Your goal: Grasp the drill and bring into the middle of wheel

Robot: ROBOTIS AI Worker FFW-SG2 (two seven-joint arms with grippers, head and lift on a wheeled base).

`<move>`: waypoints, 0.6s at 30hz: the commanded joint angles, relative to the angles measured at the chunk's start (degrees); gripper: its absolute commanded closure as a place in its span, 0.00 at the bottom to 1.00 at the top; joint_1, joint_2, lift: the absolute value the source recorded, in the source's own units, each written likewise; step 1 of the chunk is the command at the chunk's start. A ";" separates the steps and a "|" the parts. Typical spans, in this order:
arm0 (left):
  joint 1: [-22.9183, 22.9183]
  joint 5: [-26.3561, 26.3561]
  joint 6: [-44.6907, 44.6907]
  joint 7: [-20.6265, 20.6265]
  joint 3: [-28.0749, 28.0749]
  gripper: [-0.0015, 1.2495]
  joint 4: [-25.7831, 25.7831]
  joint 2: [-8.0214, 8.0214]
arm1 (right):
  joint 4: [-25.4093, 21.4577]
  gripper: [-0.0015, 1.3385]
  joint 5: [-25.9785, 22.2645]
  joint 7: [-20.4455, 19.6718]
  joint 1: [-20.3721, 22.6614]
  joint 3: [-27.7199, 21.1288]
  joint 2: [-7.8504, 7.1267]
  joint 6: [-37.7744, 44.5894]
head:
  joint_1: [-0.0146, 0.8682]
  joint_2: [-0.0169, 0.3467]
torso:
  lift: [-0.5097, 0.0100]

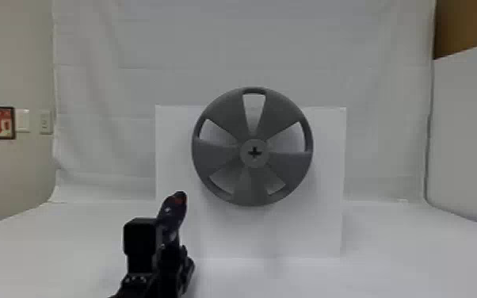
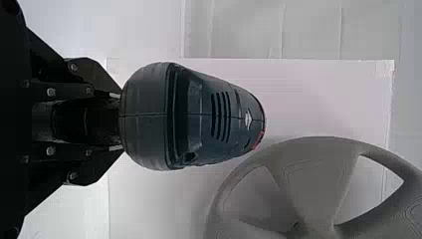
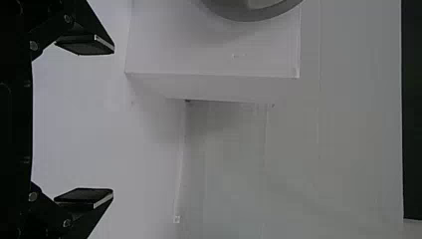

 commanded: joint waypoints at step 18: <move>0.43 -1.57 -2.51 -0.20 -0.40 0.64 1.49 0.09 | 0.00 0.20 0.32 0.00 -0.02 0.11 0.21 0.00 | 0.08 0.13 | 0.21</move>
